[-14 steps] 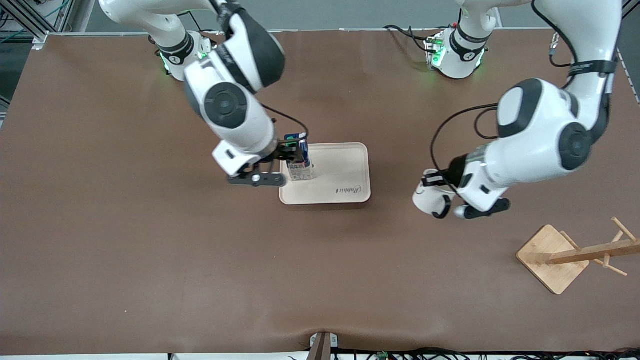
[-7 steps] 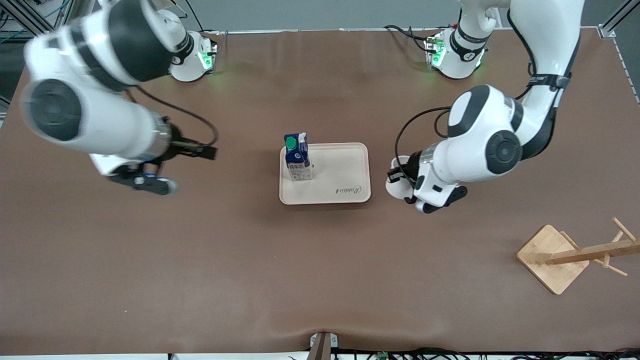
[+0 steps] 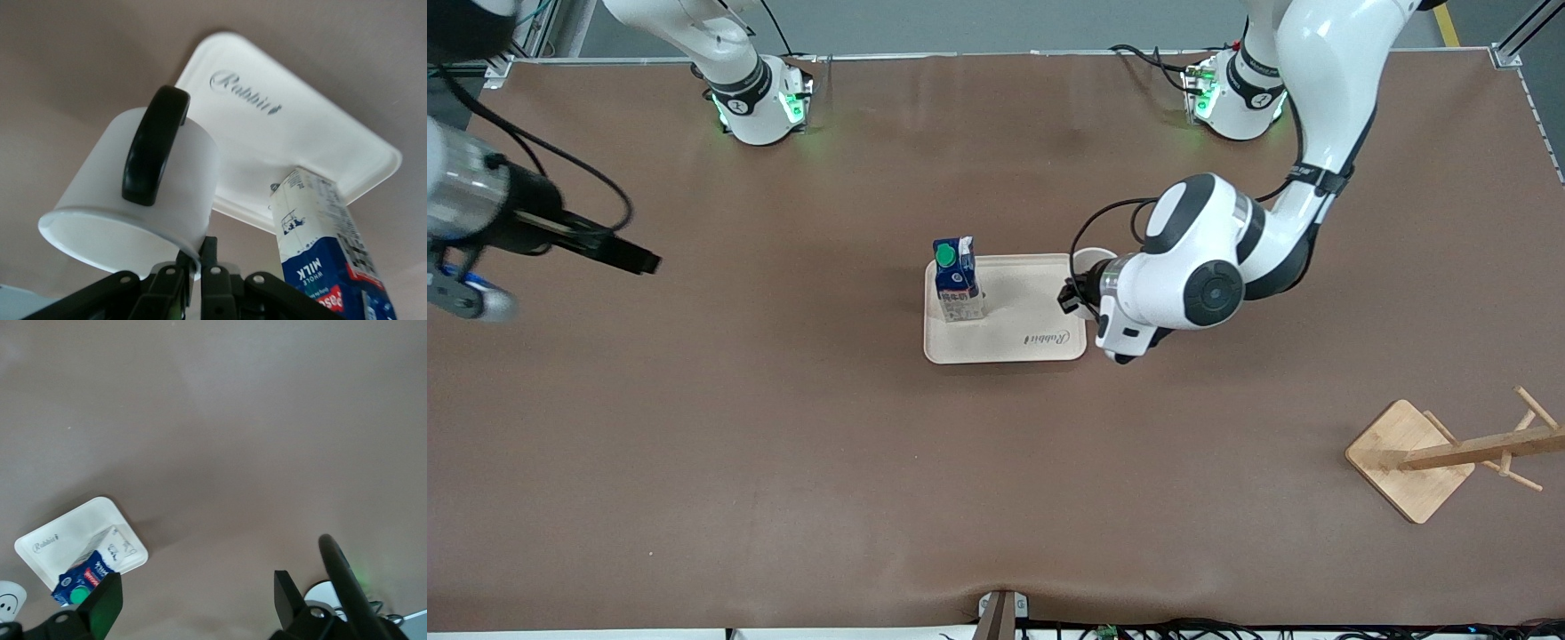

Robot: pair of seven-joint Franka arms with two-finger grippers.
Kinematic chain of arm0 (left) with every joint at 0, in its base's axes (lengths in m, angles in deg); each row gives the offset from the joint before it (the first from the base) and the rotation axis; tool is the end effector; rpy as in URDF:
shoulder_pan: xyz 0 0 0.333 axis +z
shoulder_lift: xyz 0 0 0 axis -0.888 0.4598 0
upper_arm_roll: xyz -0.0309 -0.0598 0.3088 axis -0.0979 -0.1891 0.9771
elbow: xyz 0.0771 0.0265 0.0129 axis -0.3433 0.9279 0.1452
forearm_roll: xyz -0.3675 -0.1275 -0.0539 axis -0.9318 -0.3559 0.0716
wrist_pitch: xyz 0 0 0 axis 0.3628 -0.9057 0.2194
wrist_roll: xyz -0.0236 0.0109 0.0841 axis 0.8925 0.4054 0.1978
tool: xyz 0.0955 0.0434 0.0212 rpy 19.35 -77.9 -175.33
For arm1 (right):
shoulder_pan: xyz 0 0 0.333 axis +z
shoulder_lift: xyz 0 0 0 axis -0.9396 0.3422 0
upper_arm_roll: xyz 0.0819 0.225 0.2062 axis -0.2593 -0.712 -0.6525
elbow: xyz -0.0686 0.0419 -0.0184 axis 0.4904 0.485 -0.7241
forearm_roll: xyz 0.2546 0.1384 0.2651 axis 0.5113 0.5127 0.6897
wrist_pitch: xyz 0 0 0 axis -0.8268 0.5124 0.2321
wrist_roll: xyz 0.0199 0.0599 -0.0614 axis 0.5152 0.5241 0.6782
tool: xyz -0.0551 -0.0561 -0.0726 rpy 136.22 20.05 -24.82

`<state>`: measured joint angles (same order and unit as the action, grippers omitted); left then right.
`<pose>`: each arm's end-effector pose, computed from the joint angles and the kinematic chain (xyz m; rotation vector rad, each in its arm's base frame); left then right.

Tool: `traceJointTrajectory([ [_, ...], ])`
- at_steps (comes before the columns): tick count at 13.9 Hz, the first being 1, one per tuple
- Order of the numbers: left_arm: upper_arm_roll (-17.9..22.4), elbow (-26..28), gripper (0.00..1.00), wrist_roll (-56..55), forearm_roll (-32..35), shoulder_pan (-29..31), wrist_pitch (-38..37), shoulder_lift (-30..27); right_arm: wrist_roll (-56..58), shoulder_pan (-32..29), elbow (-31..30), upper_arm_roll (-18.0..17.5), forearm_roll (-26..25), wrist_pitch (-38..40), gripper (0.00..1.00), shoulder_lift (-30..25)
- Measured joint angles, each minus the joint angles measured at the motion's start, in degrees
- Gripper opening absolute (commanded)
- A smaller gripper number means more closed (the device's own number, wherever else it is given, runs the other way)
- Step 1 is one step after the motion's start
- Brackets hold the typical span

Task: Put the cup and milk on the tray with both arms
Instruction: 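Withdraw the right gripper while the left gripper carries the mug over the tray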

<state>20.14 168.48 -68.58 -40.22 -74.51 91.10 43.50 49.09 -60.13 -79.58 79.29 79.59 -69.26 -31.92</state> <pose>0.5474 -0.3698 0.3266 2.7334 0.8511 -0.7945 0.5963 0.0690 0.6497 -2.9985 0.6781 0.3057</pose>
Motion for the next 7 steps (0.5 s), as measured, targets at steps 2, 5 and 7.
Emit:
traceJointTrajectory([
  [2,0.0,0.0,0.0,-0.2,-3.0,-1.3,0.1,2.4,4.7,-3.2,-2.1,0.0,-0.1,0.0,1.0,-1.1],
  [5,0.0,0.0,0.0,-0.1,-5.6,-1.5,1.1,7.0,12.7,-7.0,-6.6,0.0,-1.9,-1.6,1.0,-3.6],
  [7,0.1,-0.1,0.0,-0.1,-6.0,-1.5,3.0,9.1,15.4,-7.0,-11.8,-0.4,-6.6,-4.6,1.0,-7.4],
])
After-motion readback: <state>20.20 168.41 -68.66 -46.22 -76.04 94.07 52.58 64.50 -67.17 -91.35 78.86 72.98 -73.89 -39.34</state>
